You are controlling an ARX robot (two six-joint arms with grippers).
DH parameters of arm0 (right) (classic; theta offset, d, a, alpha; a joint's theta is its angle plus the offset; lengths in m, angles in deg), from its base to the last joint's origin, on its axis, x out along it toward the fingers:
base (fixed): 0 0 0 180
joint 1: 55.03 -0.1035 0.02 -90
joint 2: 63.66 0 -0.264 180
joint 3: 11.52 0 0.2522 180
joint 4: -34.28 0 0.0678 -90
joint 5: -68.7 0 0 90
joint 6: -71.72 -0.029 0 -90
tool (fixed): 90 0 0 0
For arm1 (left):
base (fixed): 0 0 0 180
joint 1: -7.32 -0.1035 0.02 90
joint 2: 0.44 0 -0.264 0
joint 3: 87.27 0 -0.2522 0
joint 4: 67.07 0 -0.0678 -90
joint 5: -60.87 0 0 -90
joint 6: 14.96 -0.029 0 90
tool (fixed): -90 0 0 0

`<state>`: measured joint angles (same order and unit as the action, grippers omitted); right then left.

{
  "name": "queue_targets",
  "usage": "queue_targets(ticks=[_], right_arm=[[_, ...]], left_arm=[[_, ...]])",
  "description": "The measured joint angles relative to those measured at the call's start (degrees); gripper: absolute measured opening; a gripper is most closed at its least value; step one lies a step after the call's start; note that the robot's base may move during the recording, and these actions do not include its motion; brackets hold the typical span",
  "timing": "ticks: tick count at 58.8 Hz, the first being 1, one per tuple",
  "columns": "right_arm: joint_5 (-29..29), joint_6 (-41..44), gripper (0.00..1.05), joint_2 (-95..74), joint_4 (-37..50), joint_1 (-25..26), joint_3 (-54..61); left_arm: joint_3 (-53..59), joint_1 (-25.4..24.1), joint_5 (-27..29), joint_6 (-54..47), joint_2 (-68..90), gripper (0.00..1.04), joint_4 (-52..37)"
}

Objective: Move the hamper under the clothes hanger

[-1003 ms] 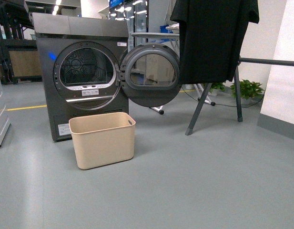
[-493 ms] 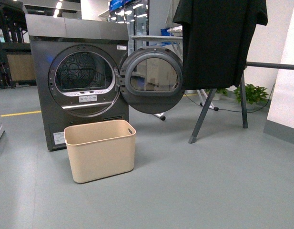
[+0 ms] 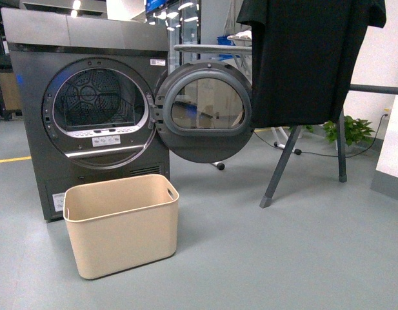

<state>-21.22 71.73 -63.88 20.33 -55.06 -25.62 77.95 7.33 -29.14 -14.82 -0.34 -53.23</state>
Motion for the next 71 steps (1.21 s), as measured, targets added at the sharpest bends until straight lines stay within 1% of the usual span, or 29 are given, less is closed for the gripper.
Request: queue_targets(ticks=[71], right_arm=[[0.0, 0.0, 0.97, 0.0, 0.0, 0.0, 0.0]], left_arm=[[0.0, 0.0, -0.1, 0.0, 0.0, 0.98, 0.0]])
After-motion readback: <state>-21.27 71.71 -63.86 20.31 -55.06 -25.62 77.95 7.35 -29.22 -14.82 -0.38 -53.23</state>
